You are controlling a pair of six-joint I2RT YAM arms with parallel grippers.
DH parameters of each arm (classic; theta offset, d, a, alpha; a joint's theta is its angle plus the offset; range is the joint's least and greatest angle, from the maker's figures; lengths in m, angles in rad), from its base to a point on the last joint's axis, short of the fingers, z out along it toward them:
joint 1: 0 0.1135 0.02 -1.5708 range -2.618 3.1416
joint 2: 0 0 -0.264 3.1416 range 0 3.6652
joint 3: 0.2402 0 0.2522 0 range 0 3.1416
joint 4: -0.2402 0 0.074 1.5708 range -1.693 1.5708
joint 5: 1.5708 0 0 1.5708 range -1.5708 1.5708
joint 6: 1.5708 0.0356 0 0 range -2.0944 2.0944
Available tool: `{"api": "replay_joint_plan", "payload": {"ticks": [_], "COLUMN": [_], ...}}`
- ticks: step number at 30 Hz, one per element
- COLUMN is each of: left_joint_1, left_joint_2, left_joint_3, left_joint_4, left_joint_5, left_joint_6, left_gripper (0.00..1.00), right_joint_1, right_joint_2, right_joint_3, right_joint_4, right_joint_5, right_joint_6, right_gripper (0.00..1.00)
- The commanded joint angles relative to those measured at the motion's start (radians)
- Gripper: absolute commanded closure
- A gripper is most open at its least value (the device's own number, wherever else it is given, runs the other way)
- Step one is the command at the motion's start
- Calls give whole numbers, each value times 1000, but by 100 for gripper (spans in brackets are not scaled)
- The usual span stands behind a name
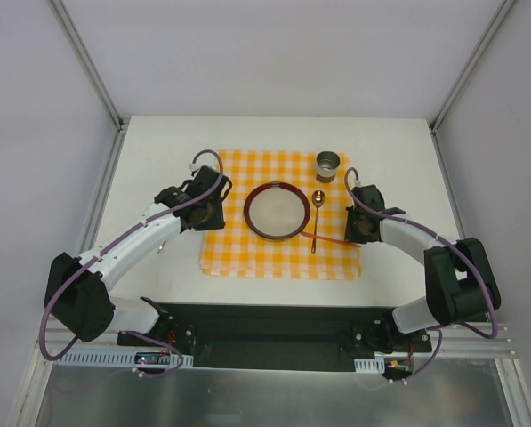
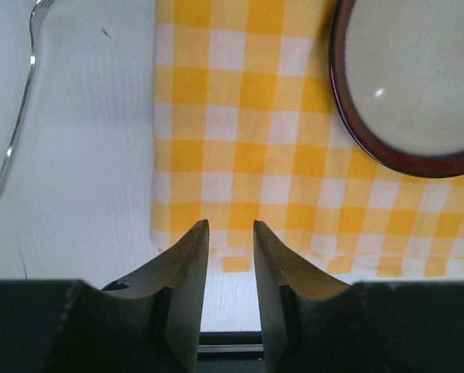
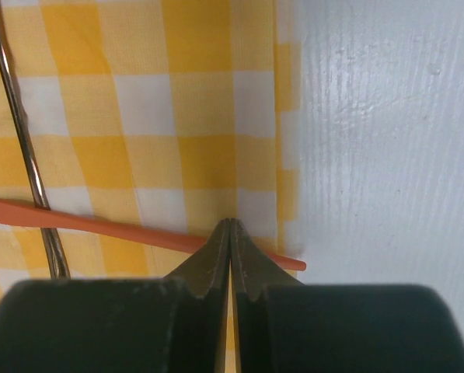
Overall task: Set the dinner table for one person
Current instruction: Pick up the knife with the napkin.
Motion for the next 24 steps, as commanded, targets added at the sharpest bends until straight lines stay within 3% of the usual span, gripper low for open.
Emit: {"api": "replay_joint_plan", "payload": {"ticks": [1,12,19,24], "left_joint_1": [-11,-11,-11,-12], "left_joint_2": [-31,-27,-17,4], "left_joint_3": [-10,-9,-17,-7], "left_joint_4": [-16,-16,-16,-15], "left_joint_5": [3,0,-7,-3], "left_joint_6": [-16,-21,-22,-22], "left_gripper": [71,71,71,71], "right_joint_1": [32,117,152,187], "right_joint_2": [-40,-54,-62,-66], "right_joint_3": [-22,-1,73,139], "right_joint_4": [-42,-87,-163,-228], "right_joint_5": [12,63,156,216], "right_joint_6": [23,41,3,-19], "right_gripper": [98,97,74,70]}}
